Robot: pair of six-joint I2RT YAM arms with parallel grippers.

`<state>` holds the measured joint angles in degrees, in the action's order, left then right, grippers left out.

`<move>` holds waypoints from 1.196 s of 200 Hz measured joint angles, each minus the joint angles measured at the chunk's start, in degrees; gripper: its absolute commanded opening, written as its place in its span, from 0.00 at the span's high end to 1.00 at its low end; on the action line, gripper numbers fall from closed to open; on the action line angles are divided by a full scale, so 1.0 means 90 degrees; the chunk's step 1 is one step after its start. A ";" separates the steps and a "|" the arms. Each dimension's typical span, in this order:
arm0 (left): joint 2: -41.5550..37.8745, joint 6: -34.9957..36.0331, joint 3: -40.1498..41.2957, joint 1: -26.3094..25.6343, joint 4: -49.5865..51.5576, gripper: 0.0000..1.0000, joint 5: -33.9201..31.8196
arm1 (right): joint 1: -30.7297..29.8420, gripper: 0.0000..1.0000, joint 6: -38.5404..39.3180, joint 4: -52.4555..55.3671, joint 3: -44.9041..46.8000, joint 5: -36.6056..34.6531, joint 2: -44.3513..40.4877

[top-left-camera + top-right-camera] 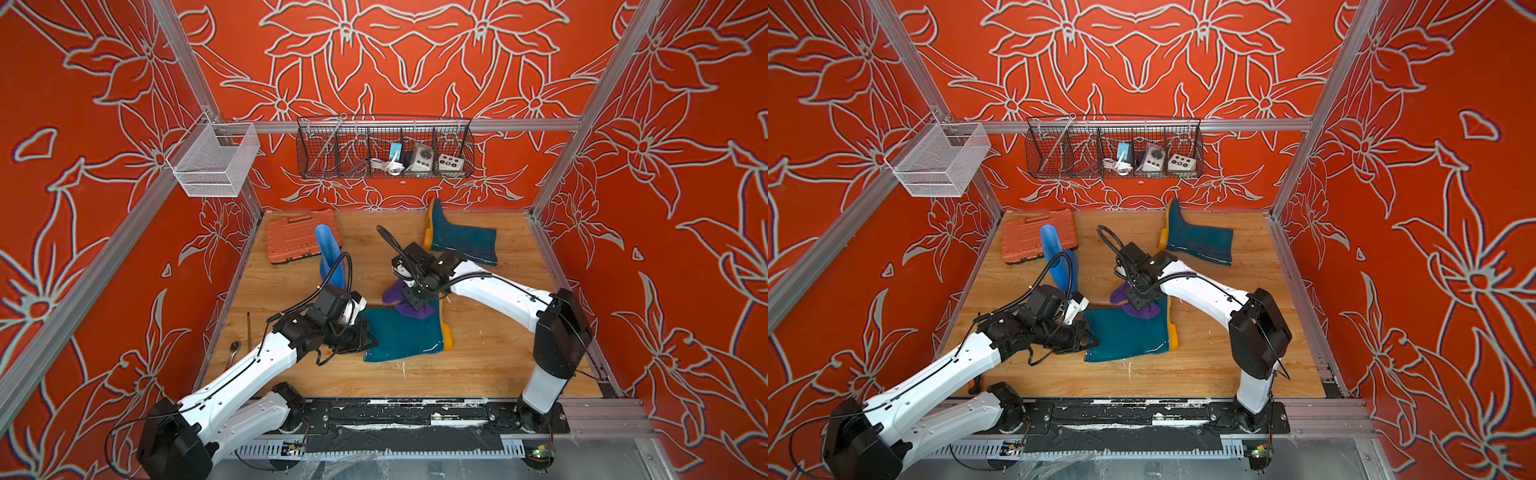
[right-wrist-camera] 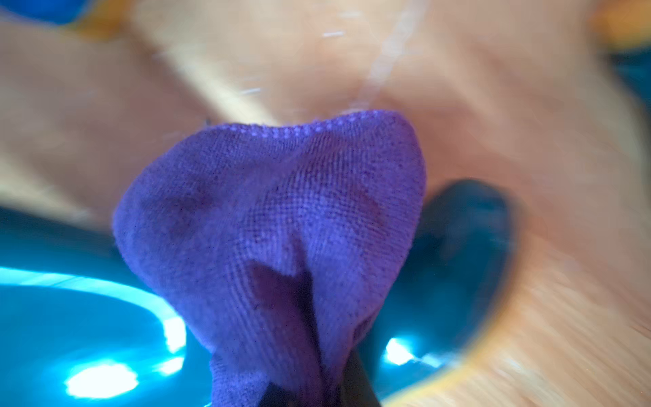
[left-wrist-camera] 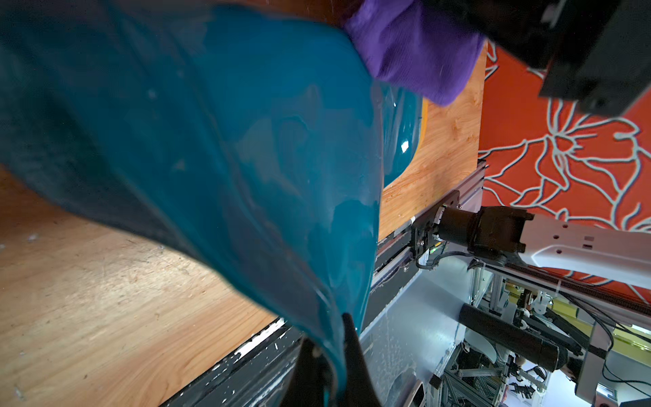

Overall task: Wipe the rubber boots with a cloth
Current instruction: Wipe the dirt off the rubber boot.

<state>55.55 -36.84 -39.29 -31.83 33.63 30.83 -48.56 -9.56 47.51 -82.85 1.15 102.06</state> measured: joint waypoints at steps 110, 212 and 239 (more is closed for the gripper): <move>-0.0228 -0.0027 0.0187 0.0002 -0.0204 1.00 -0.0019 | 0.1382 1.00 0.0153 0.0656 -0.1433 -0.0153 0.1127; -0.0151 -0.0124 0.0189 0.0000 -0.0124 1.00 0.0134 | 0.0515 1.00 -0.0049 -0.0129 0.0539 0.0138 -0.0240; -0.0148 -0.0231 0.0192 0.0000 -0.0124 1.00 0.0129 | 0.0974 1.00 -0.0080 -0.0158 0.0488 0.0141 -0.0287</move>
<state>54.22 -38.92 -37.56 -31.83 32.51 31.99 -39.79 -10.28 46.09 -78.46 2.42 99.48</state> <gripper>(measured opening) 0.049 0.129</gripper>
